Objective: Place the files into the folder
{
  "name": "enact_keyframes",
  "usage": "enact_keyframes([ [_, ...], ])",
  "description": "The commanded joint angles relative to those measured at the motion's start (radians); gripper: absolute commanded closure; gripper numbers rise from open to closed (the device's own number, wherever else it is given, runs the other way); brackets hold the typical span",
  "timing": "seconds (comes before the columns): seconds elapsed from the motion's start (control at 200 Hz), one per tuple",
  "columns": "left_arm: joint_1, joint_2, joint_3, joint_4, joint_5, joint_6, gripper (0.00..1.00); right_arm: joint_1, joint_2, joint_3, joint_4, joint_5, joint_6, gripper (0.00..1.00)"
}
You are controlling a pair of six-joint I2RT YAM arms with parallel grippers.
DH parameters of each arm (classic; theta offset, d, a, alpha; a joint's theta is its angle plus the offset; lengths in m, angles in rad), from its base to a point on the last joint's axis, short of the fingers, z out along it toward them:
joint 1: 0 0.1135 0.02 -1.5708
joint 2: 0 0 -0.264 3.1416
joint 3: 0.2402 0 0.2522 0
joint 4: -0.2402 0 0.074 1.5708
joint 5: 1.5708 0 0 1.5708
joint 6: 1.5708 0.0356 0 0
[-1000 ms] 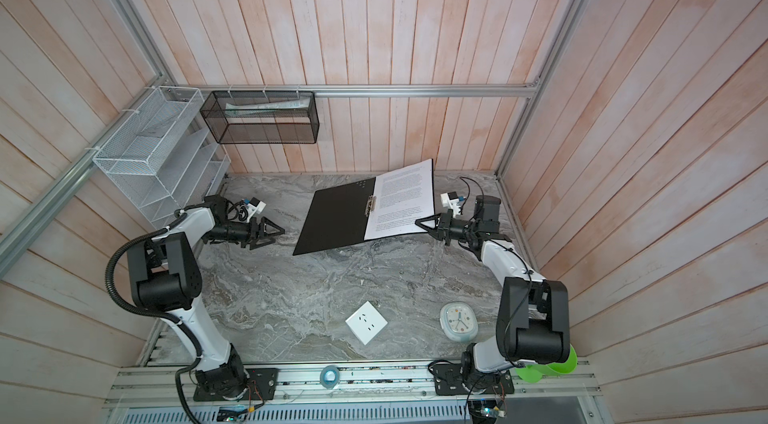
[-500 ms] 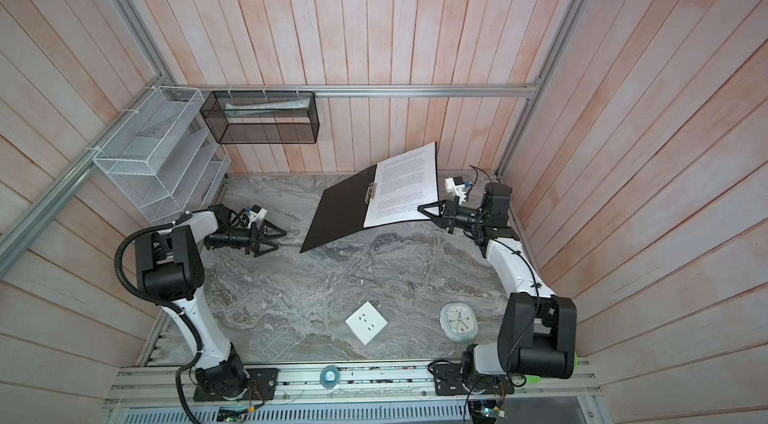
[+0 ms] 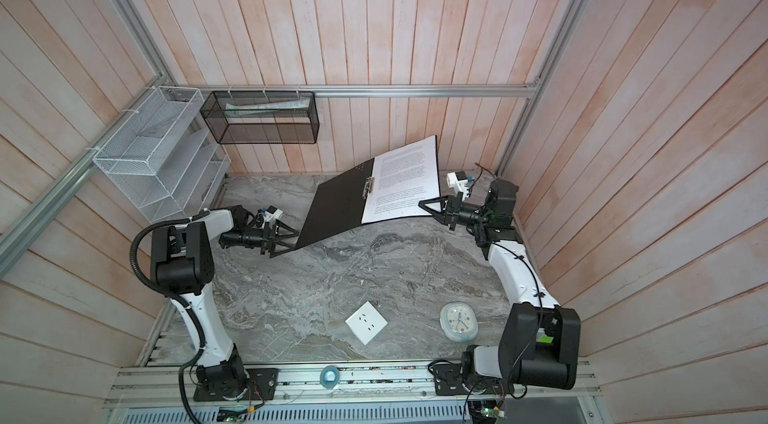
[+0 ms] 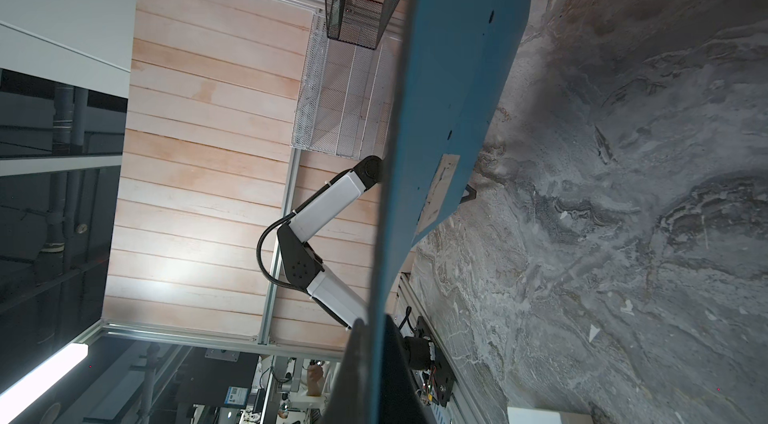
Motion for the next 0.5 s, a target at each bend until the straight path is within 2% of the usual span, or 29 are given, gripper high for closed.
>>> enact_keyframes([
  [0.0,-0.004,0.045,0.061,-0.095,0.119,0.078,0.00,-0.004,-0.036,0.027,0.082,-0.048,-0.006,1.00],
  [0.105,-0.022,0.082,0.093,-0.185,0.148,0.158,0.00,-0.004,-0.038,0.014,0.090,-0.046,-0.003,1.00],
  [0.275,-0.028,0.081,0.079,-0.157,0.167,0.133,0.00,-0.002,-0.036,0.000,0.123,-0.046,0.017,1.00],
  [0.365,-0.028,0.083,0.098,-0.202,0.202,0.176,0.00,-0.003,-0.035,-0.009,0.122,-0.050,0.013,1.00],
  [0.495,-0.029,0.085,0.139,-0.283,0.231,0.248,0.06,-0.001,-0.025,-0.037,0.120,-0.056,-0.006,1.00],
])
